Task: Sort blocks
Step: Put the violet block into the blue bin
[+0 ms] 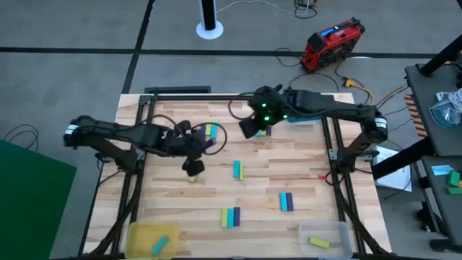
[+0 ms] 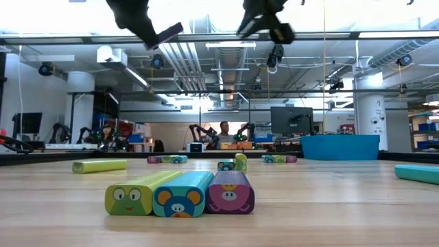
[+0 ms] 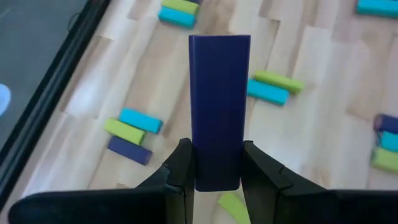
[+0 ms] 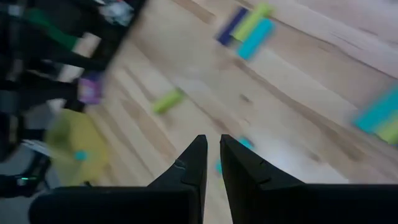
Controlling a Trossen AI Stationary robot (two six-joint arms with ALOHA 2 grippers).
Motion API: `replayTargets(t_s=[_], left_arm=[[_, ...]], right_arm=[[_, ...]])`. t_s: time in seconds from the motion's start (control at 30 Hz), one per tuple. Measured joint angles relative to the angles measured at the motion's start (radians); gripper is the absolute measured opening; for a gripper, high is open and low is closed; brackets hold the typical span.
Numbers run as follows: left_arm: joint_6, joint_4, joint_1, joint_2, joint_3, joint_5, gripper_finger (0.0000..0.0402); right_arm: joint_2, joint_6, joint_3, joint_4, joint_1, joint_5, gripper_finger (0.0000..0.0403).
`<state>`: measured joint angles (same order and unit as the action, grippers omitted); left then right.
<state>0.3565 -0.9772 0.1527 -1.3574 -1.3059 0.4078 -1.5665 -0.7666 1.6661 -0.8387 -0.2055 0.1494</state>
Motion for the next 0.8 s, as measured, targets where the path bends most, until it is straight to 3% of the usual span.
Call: replayTargets(t_s=[0.47,0.8], left_arm=[[-0.002,0.039,-0.038,-0.093,-0.019,0.004,0.0072],[-0.008,0.079,-0.073,-0.165,-0.064,0.027,0.0072]], right_arm=[[-0.101,-0.027,0.000,0.203,0.016,0.097,0.0184],[-0.147,-0.037,0.000,0.246,0.024,0.147,0.0216]])
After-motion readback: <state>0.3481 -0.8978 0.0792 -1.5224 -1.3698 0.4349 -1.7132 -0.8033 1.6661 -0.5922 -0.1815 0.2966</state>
